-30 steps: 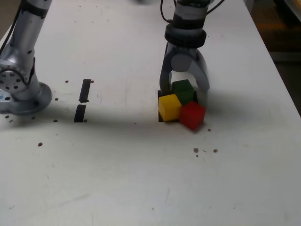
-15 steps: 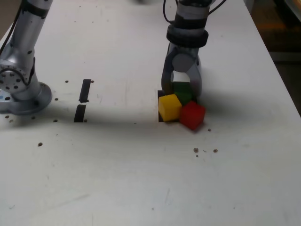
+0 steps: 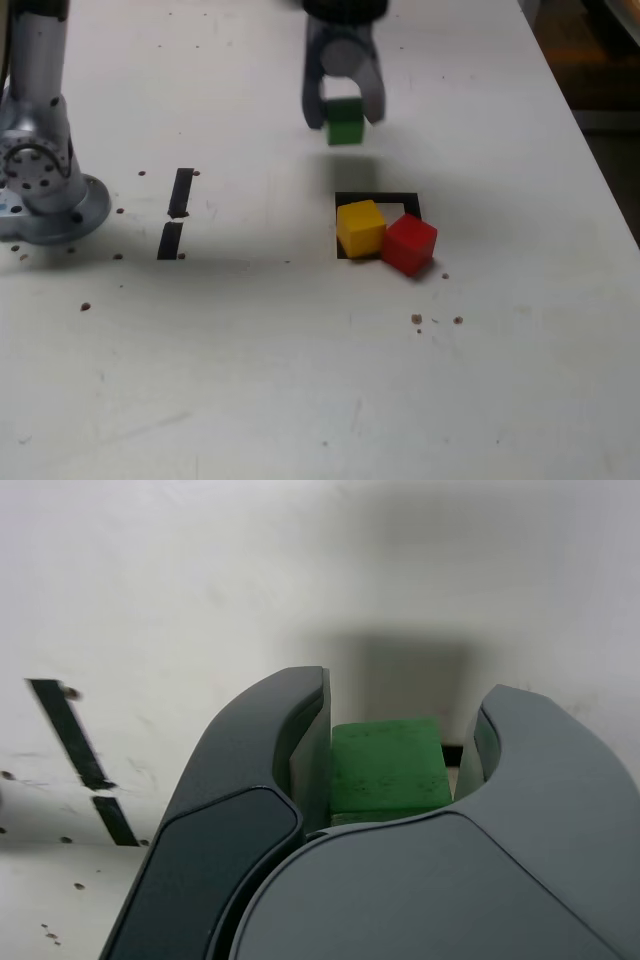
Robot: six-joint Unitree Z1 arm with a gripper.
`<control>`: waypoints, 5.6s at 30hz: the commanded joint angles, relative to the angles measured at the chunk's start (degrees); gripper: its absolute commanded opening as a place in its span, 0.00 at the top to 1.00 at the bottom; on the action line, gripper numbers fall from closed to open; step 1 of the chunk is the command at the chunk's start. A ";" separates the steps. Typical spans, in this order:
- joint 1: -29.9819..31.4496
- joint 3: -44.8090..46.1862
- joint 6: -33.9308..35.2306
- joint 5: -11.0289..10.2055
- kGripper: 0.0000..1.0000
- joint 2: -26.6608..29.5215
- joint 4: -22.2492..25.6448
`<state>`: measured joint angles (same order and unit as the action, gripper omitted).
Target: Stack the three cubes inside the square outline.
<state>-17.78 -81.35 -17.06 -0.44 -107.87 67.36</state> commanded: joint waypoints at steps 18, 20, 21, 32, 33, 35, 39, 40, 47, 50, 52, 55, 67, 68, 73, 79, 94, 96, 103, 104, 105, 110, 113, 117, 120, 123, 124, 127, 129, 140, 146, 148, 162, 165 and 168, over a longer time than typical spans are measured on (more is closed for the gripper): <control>-11.66 8.67 -3.85 -1.56 0.66 -0.61 -6.98; -11.67 8.99 -4.07 -1.47 0.55 -1.01 -6.98; -11.67 9.15 -4.22 -1.43 0.49 -1.23 -7.00; -11.60 11.41 -5.33 -1.48 0.14 -2.39 -7.96; -11.49 11.64 -5.35 -1.67 0.13 -2.11 -8.01; -11.02 11.96 -5.40 -2.12 0.11 -1.06 -7.88; -8.33 11.97 -4.79 -2.40 0.10 2.84 -6.69; -7.33 11.89 -4.41 -2.22 0.10 3.74 -6.35; 2.54 11.99 1.44 -0.04 0.10 7.32 -5.35; 6.52 12.43 4.46 1.11 0.10 7.71 -5.69; 8.53 12.83 6.10 1.93 0.10 7.77 -6.25; 10.44 13.42 7.80 3.05 0.10 7.58 -7.39; 12.70 13.19 9.68 6.63 0.10 3.36 -11.49; 12.90 13.03 9.69 6.98 0.10 2.96 -11.84; 13.85 12.46 9.92 7.85 0.10 1.58 -12.97; 15.01 12.45 10.31 8.69 0.10 0.03 -14.29; 15.59 12.53 10.56 9.21 0.12 -3.45 -15.92; 15.60 12.34 10.56 9.30 0.14 -3.77 -15.88; 15.58 12.24 10.95 9.91 0.39 -4.45 -15.76; 15.58 12.36 11.07 9.97 0.44 -4.45 -15.74; 15.58 12.48 11.21 10.03 0.49 -4.44 -15.73; 15.58 13.16 11.52 10.31 0.71 -3.98 -15.55; 15.59 13.85 11.52 10.57 0.79 -3.20 -15.04; 15.60 15.60 11.64 10.78 0.82 -1.14 -13.70; 15.62 17.55 12.26 10.36 0.82 1.26 -13.19; 15.56 20.23 13.38 9.39 0.82 4.66 -12.81; 15.48 21.26 13.79 9.01 0.82 5.95 -12.64; 14.98 24.51 14.76 7.90 0.82 9.78 -12.20; 14.45 26.62 15.14 7.32 0.81 11.95 -12.07; 13.61 32.80 15.02 6.63 0.76 15.45 -15.84; 13.59 33.32 14.12 6.68 0.51 13.80 -17.46; 13.59 33.44 13.97 6.68 0.42 13.38 -17.53; 13.59 34.86 14.19 4.98 0.12 14.64 -17.86; 13.61 34.28 14.61 2.71 0.10 16.16 -17.50; 13.60 33.18 14.89 0.19 0.10 17.84 -16.63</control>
<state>-4.10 -47.59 -2.28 0.20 -90.75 50.38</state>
